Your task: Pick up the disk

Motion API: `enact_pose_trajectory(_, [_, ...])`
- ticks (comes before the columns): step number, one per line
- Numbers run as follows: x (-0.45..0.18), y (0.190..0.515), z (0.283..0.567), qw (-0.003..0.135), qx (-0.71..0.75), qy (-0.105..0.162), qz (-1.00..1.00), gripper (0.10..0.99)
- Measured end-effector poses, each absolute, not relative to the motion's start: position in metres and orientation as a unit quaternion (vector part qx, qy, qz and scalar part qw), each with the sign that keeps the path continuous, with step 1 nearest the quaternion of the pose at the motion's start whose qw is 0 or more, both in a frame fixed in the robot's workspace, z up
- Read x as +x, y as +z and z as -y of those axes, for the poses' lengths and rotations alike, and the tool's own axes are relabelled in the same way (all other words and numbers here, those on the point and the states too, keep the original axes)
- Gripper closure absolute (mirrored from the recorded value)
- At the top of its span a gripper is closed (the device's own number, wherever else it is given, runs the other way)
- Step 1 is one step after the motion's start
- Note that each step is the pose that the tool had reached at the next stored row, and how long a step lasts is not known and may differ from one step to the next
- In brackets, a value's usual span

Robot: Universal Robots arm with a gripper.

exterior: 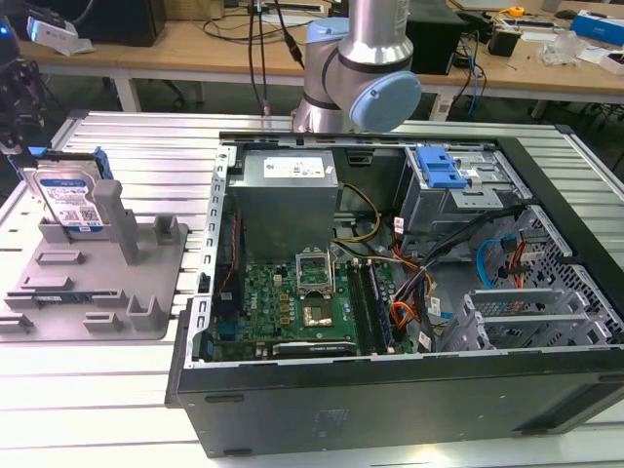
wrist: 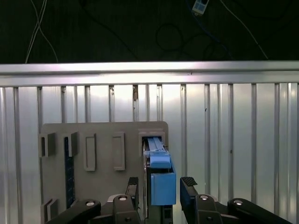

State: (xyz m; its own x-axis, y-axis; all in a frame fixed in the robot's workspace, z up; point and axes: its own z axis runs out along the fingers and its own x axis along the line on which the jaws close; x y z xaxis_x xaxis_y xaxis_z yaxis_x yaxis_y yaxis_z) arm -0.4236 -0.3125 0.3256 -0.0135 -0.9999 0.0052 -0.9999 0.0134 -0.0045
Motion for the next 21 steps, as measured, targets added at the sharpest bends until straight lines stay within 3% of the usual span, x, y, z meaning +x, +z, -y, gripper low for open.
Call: enact_pose_trajectory(21, [-0.424,0.301,0.311,0.000,0.702,0.003,0.712,0.604])
